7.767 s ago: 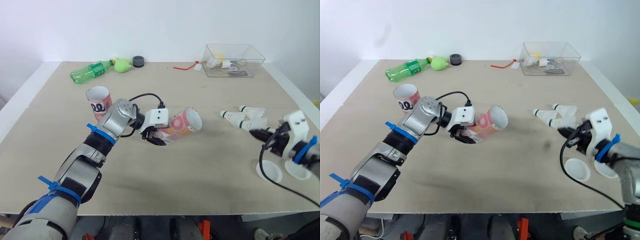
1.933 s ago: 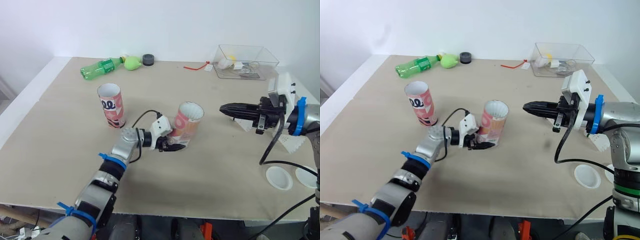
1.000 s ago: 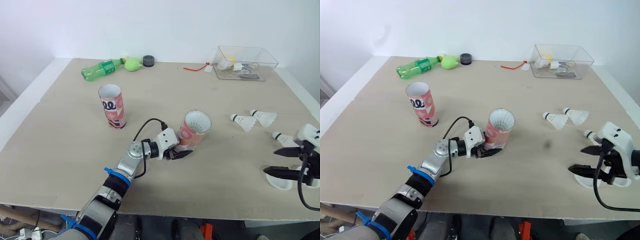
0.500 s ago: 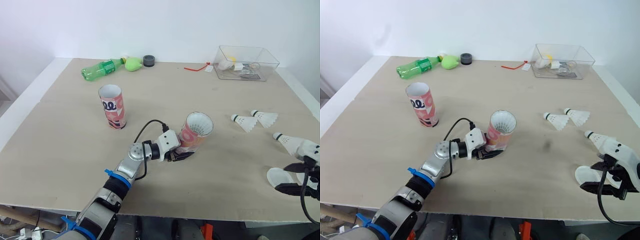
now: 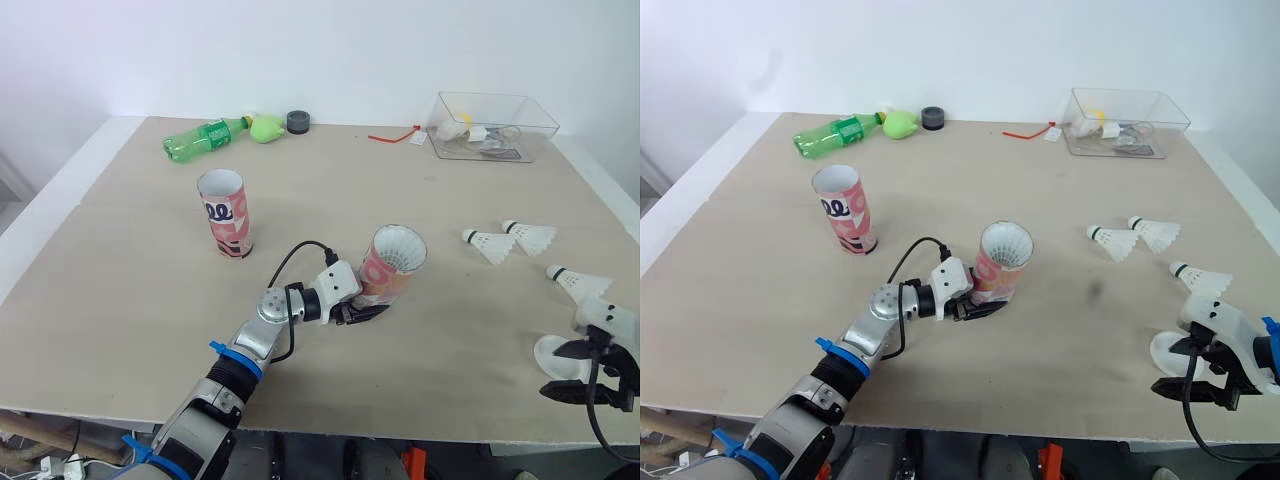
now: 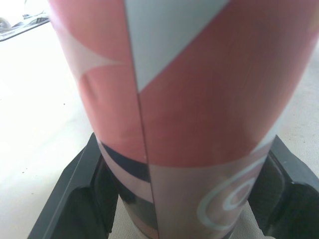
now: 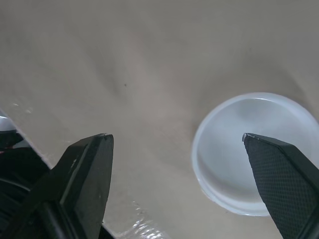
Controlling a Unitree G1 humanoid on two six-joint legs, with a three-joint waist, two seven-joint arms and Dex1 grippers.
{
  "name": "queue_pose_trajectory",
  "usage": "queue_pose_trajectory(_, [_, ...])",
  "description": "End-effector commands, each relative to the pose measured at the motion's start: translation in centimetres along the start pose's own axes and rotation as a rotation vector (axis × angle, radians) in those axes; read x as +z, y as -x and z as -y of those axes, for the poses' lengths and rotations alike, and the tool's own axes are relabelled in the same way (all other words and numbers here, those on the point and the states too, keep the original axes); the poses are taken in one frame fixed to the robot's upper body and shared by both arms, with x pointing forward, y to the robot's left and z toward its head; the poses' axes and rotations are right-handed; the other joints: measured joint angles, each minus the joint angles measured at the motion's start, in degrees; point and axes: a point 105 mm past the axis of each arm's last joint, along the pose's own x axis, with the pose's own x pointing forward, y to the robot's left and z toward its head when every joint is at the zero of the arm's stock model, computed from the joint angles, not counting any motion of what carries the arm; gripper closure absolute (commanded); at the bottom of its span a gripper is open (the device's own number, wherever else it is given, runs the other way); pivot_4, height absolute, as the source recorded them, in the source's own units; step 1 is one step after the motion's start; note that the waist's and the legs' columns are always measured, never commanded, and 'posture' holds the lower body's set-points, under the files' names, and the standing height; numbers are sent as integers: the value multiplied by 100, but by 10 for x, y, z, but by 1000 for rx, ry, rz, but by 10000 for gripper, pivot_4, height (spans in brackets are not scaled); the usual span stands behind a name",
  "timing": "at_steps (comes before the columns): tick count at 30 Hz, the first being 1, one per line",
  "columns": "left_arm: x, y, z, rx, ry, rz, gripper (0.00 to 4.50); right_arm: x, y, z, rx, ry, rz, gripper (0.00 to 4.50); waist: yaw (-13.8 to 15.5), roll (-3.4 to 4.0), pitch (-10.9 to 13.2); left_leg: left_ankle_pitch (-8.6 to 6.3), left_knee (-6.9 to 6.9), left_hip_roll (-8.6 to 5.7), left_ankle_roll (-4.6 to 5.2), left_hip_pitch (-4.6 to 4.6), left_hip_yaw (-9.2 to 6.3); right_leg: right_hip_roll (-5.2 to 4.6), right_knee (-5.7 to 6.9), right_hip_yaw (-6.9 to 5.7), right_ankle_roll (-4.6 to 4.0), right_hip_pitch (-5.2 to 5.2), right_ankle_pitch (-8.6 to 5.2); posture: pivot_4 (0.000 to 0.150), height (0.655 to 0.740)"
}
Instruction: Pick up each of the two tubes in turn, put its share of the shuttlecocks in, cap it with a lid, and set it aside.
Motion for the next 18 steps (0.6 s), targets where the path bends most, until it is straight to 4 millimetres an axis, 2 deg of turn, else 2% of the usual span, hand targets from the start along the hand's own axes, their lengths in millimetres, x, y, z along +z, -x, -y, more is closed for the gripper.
queue_pose_trajectory(1, [-18,-6,23,-86,26,-71,15054,0,-3,6,-21,45,-5,461,0,1,-1,0,0,0,0,2,0,1,0,0,0,1,0,1500,7400])
queue_pose_trajectory(3, [-18,-6,23,-85,29,-73,15054,0,-6,7,-18,63,-18,461,0,2,-1,0,0,0,0,2,0,0,0,0,0,1,0,1500,7400])
queue_pose_trajectory(4, [-19,-6,23,-85,29,-75,15054,0,-7,6,-12,75,-28,5529,0,4,-2,0,0,0,0,2,0,1,0,0,2,1,1,1500,7400])
queue_pose_trajectory(5, [-19,-6,23,-84,31,-76,15054,-1,-8,6,-7,86,-38,8185,0,4,-3,0,0,0,0,2,0,1,0,0,9,1,5,1500,7400])
queue_pose_trajectory(12, [-20,-5,21,-76,39,-80,15054,-13,-17,5,4,124,-98,43824,0,-11,-8,-2,0,0,-2,10,-1,2,0,-1,12,8,7,1500,7400])
queue_pose_trajectory(18, [-19,-5,18,-66,49,-76,15054,-17,-20,8,-7,138,-109,44527,-1,-43,-21,-3,3,2,-4,19,-2,-2,0,-1,-6,13,-3,1500,7400])
